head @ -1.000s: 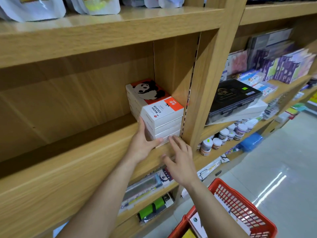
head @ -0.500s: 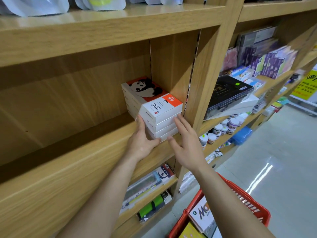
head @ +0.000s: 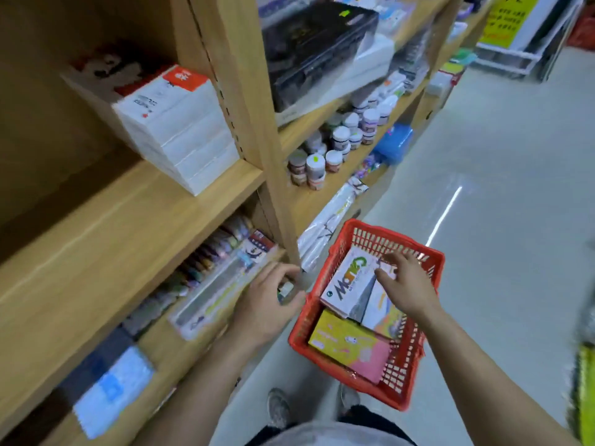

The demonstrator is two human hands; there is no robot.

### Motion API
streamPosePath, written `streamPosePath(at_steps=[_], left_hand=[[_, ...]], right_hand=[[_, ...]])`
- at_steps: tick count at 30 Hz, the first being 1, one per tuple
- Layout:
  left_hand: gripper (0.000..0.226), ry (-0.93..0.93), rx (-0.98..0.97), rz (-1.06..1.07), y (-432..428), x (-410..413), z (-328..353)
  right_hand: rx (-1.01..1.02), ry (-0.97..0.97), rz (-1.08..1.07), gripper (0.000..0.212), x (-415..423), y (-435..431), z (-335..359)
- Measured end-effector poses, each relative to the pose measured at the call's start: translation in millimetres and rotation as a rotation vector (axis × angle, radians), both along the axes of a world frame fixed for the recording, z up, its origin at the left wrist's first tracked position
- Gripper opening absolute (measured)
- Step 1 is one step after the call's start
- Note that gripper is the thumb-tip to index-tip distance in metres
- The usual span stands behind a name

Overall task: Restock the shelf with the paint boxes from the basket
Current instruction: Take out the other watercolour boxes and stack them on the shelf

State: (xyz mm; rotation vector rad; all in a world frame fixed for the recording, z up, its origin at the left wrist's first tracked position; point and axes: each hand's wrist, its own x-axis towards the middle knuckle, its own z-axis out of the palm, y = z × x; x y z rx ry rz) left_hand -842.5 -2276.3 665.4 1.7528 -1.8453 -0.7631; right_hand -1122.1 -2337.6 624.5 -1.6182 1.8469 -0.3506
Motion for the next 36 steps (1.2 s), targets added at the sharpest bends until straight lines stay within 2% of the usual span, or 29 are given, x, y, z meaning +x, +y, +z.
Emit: streamPosePath(at_steps=[3,6,11,14,17,21,25,28,32,34,36], left_hand=[[0.042,-0.095,0.234,-0.035,-16.6,-29.2,-66.9],[0.056,-0.153,0.371,-0.036,-37.4,-48.1,-123.0],[0.068,-0.222,0.348,0.004,-85.4,-69.6,-200.8],[0.066,-0.203,0.322,0.005,-107.9,-71.8,-245.2],[0.061,-0.1,0.31,-0.038,-118.9,-62.8,-284.0],[0.059,0.1,0.341,-0.068,-112.3,-49.1,-308.8],[0.061,0.146,0.313,-0.116,-107.6,-48.9,-318.4],[0.062,0.15,0.313,-0.13,-108.9,-49.3,-320.7],[0.062,0.154,0.336,-0.126,-109.2,-46.6,-321.5],[0.062,0.165,0.346,-0.134,-110.4,-45.7,-321.3],[0.062,0.175,0.377,-0.131,-111.2,-45.7,-318.3]], right_hand=[[0.155,0.022,-0.075,0.047,-37.4,10.1,-55.8],[0.299,0.025,-0.084,0.043,-55.2,13.9,-115.6],[0.422,-0.06,-0.118,0.059,-41.6,2.0,-211.4],[0.427,-0.146,-0.184,0.05,-17.7,-15.8,-263.0],[0.374,-0.233,-0.302,0.038,10.0,-30.6,-301.9],[0.246,-0.353,-0.528,0.049,46.6,-30.5,-324.4],[0.23,-0.471,-0.756,0.064,60.1,-34.8,-338.0],[0.27,-0.441,-0.817,0.065,61.7,-49.9,-344.8],[0.294,-0.645,-0.845,0.074,66.6,-61.2,-345.4],[0.294,-0.663,-0.839,0.065,61.5,-59.7,-345.7],[0.266,-0.808,-0.911,0.046,51.3,-52.8,-341.9]])
